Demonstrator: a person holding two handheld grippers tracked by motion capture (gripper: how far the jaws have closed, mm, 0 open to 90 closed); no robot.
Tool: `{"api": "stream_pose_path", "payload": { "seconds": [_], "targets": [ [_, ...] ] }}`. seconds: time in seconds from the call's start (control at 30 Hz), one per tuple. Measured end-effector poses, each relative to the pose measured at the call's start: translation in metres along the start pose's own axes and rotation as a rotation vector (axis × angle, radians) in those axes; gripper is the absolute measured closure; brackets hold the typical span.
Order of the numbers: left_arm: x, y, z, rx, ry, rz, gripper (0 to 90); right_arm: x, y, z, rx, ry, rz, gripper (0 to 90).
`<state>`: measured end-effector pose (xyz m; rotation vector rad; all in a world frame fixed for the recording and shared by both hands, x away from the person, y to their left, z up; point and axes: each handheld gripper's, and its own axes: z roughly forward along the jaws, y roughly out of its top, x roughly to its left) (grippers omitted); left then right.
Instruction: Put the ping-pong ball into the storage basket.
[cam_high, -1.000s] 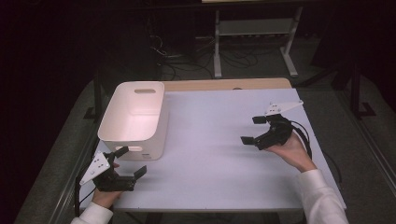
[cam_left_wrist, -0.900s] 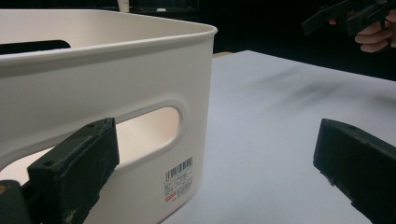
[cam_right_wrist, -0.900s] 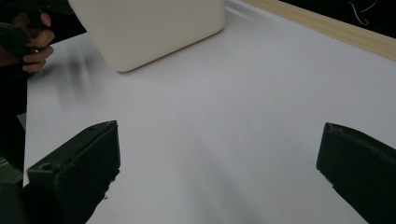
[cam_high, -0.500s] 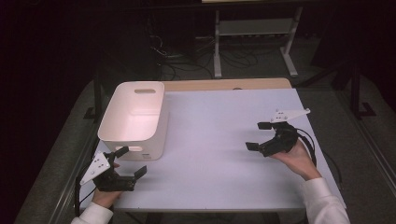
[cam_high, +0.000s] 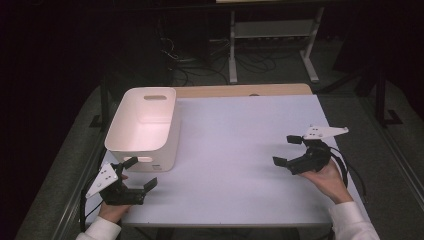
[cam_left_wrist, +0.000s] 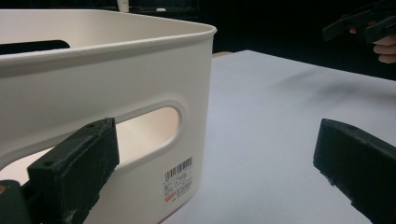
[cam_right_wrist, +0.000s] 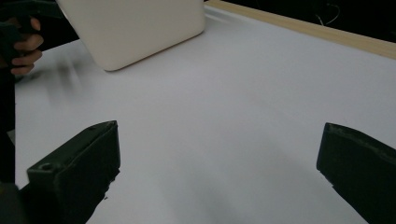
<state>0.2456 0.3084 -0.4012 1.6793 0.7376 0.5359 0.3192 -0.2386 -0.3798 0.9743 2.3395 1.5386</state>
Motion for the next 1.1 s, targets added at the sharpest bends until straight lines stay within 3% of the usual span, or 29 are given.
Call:
{"api": "stream_pose_path", "payload": {
  "seconds": [0.4,0.73,1.1],
  "targets": [
    [0.0,0.0,0.0,0.004,0.0,0.006,0.0,-0.005,-0.019,-0.018,-0.067,-0.051,0.029,0.0],
    [0.0,0.0,0.0,-0.002,-0.001,0.001,0.0,-0.004,-0.038,-0.031,-0.139,-0.124,0.041,0.0],
    [-0.001,0.0,-0.001,-0.004,-0.006,0.002,0.0,-0.005,-0.056,-0.04,-0.185,-0.203,0.049,0.0]
  ]
}}
